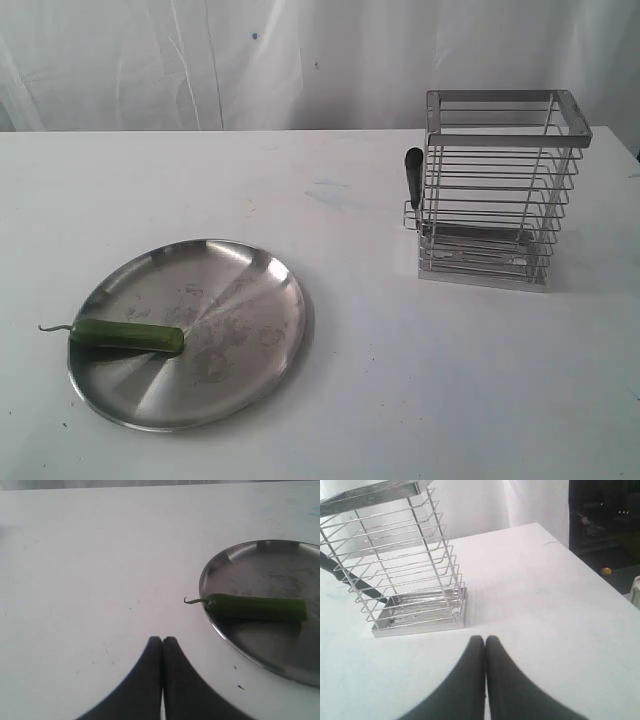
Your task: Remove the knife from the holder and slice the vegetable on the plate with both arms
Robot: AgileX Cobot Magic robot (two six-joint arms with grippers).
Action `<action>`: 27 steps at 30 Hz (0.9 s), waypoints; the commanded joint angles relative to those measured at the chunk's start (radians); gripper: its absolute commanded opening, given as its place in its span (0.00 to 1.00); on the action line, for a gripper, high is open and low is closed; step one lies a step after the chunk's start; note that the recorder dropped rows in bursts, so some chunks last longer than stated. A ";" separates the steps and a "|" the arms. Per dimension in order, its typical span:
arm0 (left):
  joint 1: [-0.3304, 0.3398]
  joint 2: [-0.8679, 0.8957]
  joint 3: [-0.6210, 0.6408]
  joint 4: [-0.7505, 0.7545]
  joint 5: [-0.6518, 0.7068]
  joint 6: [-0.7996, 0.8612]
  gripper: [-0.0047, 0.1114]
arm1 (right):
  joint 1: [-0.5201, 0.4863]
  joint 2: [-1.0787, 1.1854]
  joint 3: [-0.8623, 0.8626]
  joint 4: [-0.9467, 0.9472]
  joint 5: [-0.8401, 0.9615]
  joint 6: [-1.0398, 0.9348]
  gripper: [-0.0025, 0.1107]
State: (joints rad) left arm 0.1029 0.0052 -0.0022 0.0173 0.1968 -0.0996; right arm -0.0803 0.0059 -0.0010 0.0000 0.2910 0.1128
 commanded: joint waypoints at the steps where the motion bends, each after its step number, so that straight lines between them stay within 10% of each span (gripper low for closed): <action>1: -0.007 -0.005 0.002 -0.004 -0.001 0.000 0.04 | -0.006 -0.006 0.001 0.016 -0.080 -0.002 0.02; 15: -0.007 -0.005 0.002 -0.004 -0.001 0.000 0.04 | -0.006 -0.006 -0.010 0.297 -0.951 0.625 0.02; 19: -0.007 -0.005 0.002 -0.004 -0.001 0.000 0.04 | -0.006 0.030 -0.259 0.244 -1.101 0.737 0.02; 24: -0.007 -0.005 0.002 -0.004 -0.001 0.000 0.04 | -0.006 0.304 -0.652 -0.309 -0.990 0.495 0.02; 27: -0.007 -0.005 0.002 -0.004 -0.001 0.000 0.04 | -0.006 0.500 -0.716 -0.763 -0.578 0.490 0.02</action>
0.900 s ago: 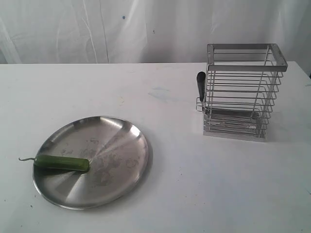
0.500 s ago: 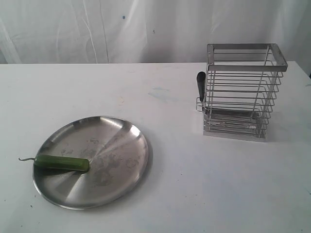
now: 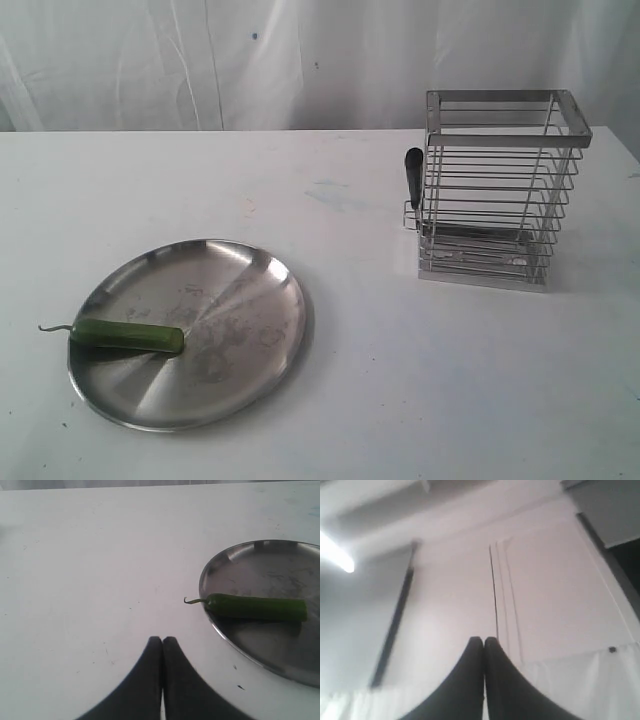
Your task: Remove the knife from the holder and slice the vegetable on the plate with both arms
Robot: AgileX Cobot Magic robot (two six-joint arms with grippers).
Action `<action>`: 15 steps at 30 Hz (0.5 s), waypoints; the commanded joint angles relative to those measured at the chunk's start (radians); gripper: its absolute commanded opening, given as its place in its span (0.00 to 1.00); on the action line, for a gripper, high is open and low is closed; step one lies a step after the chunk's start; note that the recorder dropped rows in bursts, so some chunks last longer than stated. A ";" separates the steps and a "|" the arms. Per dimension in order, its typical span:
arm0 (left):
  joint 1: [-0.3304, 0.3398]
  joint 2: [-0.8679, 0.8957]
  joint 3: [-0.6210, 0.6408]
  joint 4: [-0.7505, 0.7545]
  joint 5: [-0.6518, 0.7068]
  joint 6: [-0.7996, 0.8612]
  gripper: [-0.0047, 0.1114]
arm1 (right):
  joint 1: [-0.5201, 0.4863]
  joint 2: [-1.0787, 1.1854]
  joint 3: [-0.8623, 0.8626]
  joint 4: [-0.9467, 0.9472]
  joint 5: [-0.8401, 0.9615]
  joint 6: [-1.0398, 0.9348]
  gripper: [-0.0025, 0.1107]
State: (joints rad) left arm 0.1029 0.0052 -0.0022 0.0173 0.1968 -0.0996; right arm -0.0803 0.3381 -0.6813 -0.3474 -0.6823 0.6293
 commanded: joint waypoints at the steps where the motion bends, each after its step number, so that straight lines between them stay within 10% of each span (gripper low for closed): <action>1: -0.007 -0.005 0.002 -0.004 -0.001 0.000 0.04 | -0.006 0.209 -0.028 -0.440 0.496 -0.013 0.02; 5: -0.007 -0.005 0.002 -0.004 -0.001 0.000 0.04 | -0.008 0.511 0.008 -0.407 1.146 -0.017 0.02; 15: -0.007 -0.005 0.002 -0.004 -0.001 0.000 0.04 | -0.008 0.572 -0.089 0.555 1.534 -0.901 0.02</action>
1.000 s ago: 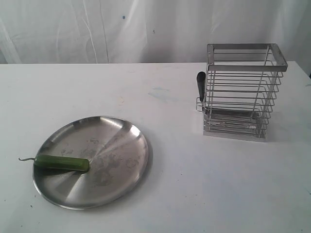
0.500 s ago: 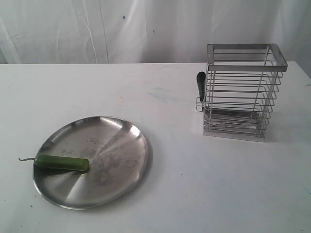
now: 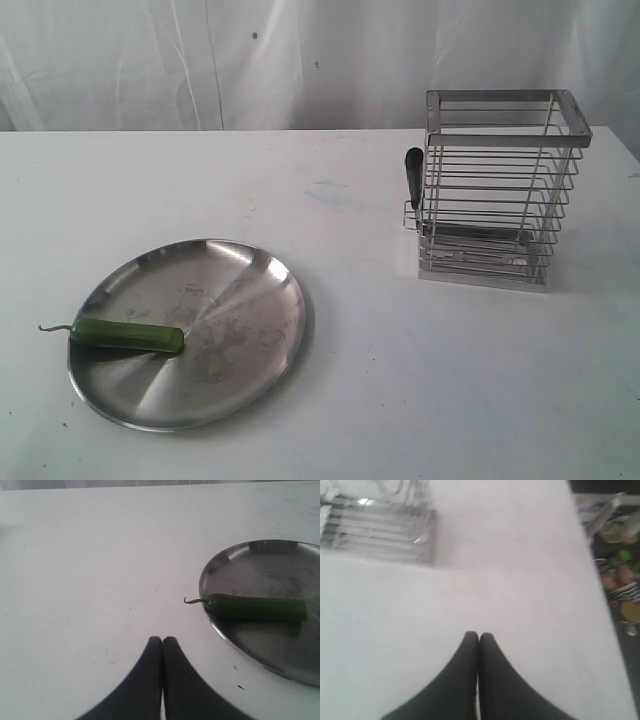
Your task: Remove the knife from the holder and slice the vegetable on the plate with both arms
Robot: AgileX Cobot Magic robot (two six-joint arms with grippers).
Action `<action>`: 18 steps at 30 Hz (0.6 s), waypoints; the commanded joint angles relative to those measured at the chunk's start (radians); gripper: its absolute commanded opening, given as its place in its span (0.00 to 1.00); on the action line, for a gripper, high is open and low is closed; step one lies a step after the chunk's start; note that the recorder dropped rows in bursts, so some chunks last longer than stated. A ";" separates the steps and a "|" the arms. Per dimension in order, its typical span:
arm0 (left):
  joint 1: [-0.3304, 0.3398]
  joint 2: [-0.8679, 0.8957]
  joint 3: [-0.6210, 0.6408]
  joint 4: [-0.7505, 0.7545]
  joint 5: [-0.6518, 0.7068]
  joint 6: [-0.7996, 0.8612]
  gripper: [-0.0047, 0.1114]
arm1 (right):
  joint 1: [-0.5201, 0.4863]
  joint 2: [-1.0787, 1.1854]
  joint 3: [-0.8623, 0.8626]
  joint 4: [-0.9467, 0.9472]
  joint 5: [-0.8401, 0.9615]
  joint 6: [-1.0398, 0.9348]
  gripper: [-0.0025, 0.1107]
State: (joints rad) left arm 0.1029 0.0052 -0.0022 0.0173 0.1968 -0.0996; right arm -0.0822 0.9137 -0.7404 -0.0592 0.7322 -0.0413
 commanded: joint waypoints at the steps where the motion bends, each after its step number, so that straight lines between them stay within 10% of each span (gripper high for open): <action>1: -0.007 -0.005 0.002 -0.004 -0.001 0.000 0.04 | -0.006 -0.003 -0.039 0.314 0.128 -0.244 0.02; 18: -0.007 -0.005 0.002 -0.004 -0.001 0.000 0.04 | 0.377 0.079 -0.226 0.477 0.171 -0.227 0.02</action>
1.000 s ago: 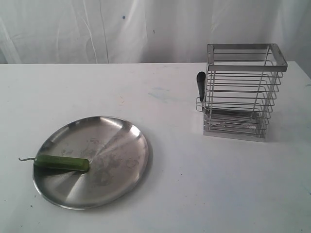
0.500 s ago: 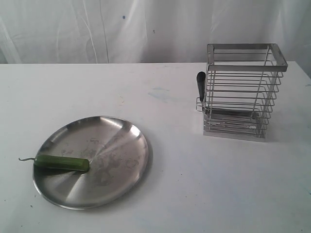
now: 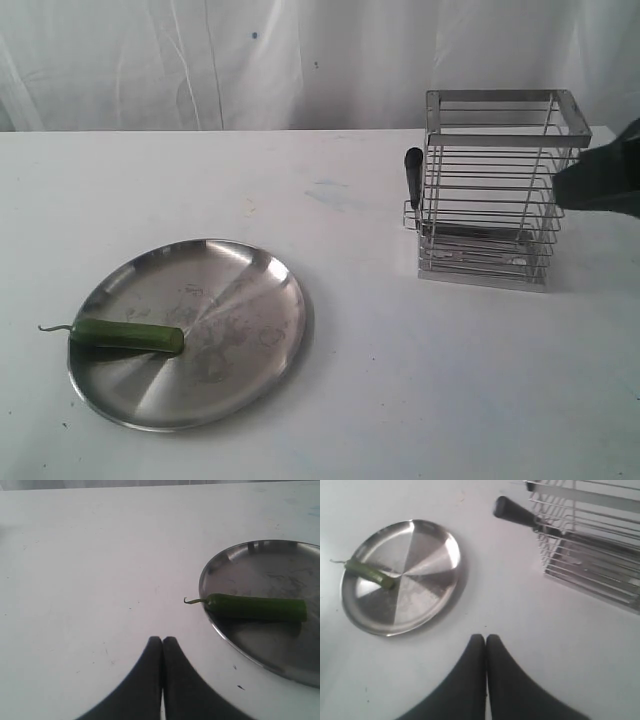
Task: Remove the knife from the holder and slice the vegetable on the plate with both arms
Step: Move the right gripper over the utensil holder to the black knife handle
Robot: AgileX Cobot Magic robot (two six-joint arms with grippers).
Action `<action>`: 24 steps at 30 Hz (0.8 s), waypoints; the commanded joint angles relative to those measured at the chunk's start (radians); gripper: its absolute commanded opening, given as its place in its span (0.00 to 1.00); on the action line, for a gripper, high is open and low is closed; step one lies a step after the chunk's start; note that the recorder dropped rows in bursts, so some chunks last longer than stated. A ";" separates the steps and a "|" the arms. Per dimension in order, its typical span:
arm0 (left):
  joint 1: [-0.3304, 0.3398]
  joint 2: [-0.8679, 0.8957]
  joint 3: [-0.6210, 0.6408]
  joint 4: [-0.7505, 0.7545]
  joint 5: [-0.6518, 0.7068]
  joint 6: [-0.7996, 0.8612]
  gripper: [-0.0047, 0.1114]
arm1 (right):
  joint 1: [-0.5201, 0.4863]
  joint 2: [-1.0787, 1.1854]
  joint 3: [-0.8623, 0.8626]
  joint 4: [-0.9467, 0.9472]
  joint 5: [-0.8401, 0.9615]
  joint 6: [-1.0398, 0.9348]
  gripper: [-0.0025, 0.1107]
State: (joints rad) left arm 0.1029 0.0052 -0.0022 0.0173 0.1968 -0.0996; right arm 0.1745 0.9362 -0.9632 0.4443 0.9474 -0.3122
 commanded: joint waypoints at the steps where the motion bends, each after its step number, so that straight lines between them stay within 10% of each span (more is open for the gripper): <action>1: -0.007 -0.005 0.002 -0.004 -0.001 0.000 0.04 | 0.154 0.079 -0.003 -0.048 -0.059 0.056 0.02; 12: -0.007 -0.005 0.002 -0.004 -0.001 0.000 0.04 | 0.516 0.274 -0.038 -0.223 -0.173 0.181 0.02; 24: -0.007 -0.005 0.002 -0.004 -0.001 0.000 0.04 | 0.536 0.313 -0.082 -0.216 -0.269 0.210 0.03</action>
State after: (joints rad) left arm 0.1029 0.0052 -0.0022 0.0173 0.1968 -0.0996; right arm 0.7077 1.2483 -1.0377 0.2361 0.7166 -0.1221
